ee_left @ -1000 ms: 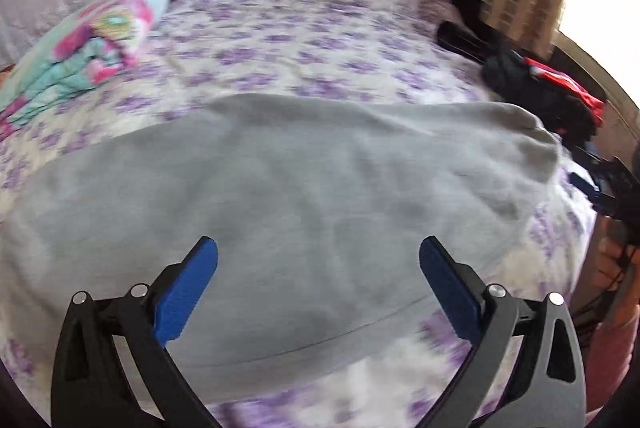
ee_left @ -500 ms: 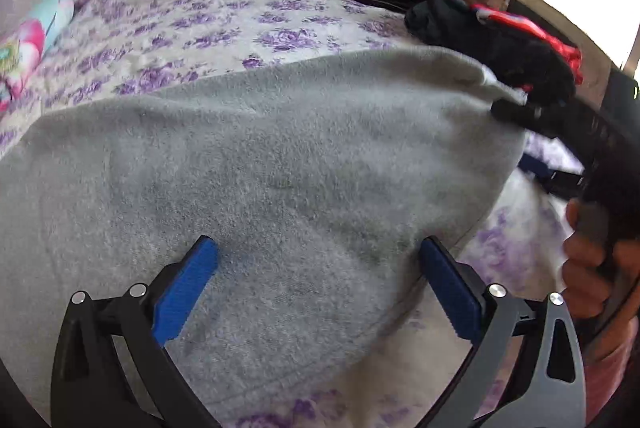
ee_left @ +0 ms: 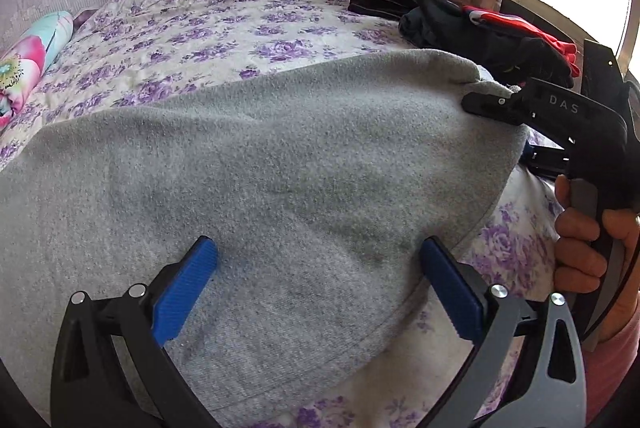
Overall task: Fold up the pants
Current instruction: 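Grasp the sweatpants cuffs with the right gripper and lift them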
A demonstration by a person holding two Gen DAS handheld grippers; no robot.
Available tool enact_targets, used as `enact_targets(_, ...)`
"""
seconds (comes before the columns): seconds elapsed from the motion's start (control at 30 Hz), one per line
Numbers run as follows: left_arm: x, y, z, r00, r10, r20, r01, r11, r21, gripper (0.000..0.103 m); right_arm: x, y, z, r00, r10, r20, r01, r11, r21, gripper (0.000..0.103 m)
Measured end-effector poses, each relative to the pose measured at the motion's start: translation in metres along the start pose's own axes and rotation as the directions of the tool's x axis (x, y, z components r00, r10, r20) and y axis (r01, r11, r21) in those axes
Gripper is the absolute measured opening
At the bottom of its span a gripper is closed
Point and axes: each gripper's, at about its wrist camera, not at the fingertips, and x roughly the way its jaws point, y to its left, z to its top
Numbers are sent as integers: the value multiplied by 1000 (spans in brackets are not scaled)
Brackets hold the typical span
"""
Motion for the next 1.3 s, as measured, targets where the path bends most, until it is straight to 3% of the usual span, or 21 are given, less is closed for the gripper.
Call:
enact_targets(0.03,0,0,0,1000,0,0,0,1000,0,99,1,-1,-1,1000,12,-5,-12,1000,5,39)
enact_targets(0.23,0,0,1,1000,-8,4,8,1000,-5,99,0,15,-5,998,-55,19,56,996,-67,29)
enact_targets(0.33,-9,9,2,999,-47,25,49,998,-46,99,-5,30,-6,992,-115,51,121,983,-141,25)
enact_targets(0.4,-21,25,3,997,-64,38,68,992,-106,99,-9,45,-8,983,-159,88,174,963,-206,24)
enact_targets(0.47,-40,49,3,997,-34,73,45,986,-160,99,-16,63,-11,969,-204,143,237,929,-284,23)
enact_targets(0.53,-62,76,-1,992,1,124,24,980,-199,99,-22,88,-17,941,-257,218,325,867,-379,23)
enact_targets(0.6,-90,115,-9,982,67,177,-18,964,-266,99,-27,116,-28,904,-295,308,415,777,-474,23)
enact_targets(0.73,-140,194,-35,956,194,221,-77,891,-447,99,-26,185,-73,799,-292,526,600,452,-660,23)
enact_targets(0.8,-158,224,-49,947,227,225,-80,851,-519,99,-20,215,-101,765,-239,598,644,271,-715,23)
enact_targets(0.87,-174,246,-64,929,281,240,-102,819,-564,99,-9,236,-126,749,-188,635,658,107,-745,23)
enact_targets(0.93,-181,258,-73,913,333,236,-142,802,-580,99,5,253,-158,762,-135,634,628,-85,-773,24)
enact_targets(1.0,-182,267,-80,916,320,241,-126,801,-585,99,19,260,-186,804,-104,585,549,-246,-799,24)
enact_targets(1.1,-179,266,-84,912,322,253,-131,815,-564,99,33,265,-220,879,-114,463,382,-410,-828,24)
enact_targets(1.2,-176,260,-83,905,343,250,-170,833,-527,99,39,267,-235,908,-138,396,285,-489,-825,24)
enact_targets(1.3,-174,263,-86,914,318,253,-147,839,-524,99,40,274,-229,916,-173,363,238,-492,-837,24)
